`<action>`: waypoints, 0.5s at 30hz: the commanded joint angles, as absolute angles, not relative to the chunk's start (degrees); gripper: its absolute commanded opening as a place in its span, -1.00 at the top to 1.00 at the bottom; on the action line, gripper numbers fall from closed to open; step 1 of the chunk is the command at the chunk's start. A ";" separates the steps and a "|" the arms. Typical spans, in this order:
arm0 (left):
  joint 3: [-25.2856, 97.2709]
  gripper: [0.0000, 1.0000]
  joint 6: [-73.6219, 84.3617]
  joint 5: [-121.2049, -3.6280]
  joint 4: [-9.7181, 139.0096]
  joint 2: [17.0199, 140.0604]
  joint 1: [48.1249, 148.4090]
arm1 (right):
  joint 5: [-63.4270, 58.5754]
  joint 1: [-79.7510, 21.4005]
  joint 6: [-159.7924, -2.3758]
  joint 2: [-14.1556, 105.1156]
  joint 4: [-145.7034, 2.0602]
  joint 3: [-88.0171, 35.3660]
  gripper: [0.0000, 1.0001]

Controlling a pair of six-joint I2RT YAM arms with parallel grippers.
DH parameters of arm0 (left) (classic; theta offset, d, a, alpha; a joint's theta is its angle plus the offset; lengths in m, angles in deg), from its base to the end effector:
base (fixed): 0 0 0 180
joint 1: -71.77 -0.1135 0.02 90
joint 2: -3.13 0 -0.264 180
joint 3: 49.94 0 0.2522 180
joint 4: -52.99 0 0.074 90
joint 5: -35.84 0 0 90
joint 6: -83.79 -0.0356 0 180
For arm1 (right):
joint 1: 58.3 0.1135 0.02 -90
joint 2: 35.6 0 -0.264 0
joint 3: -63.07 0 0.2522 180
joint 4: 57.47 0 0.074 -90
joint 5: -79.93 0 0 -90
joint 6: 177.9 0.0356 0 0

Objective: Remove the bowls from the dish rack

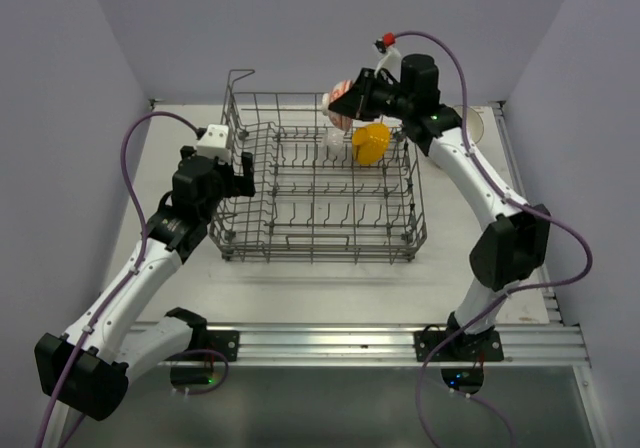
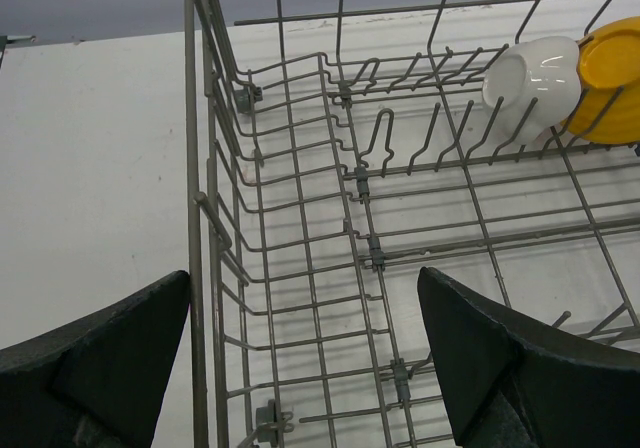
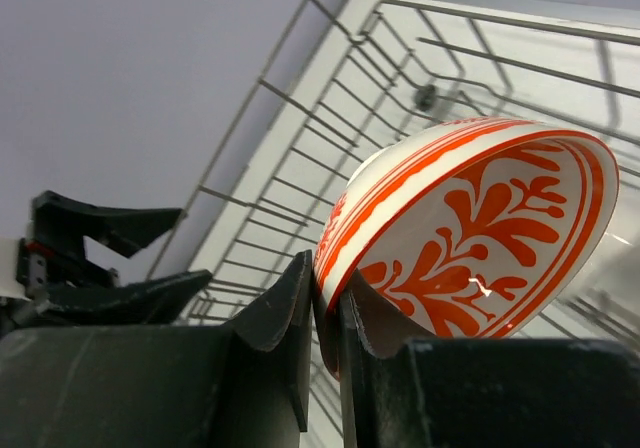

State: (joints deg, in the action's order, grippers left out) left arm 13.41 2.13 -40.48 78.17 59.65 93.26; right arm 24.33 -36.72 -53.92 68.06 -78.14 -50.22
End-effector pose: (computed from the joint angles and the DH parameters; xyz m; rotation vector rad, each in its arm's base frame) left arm 0.2151 -0.0756 0.3295 0.0535 1.8830 -0.1312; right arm 0.3947 0.1778 0.3924 -0.2676 1.8787 1.2096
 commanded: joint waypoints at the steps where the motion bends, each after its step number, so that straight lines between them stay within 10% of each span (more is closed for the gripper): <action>1: 13.39 -1.00 1.44 -40.88 76.86 58.68 93.04 | 12.29 -38.87 -65.65 59.00 -92.49 -47.82 1.00; 15: 13.48 -1.00 1.52 -41.32 76.94 58.06 93.04 | -14.10 -49.15 -70.94 39.20 -103.83 -30.15 1.00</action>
State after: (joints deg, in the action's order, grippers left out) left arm 13.38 2.13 -40.83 78.26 59.08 93.26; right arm -6.41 -47.25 -68.89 42.26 -102.73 -31.99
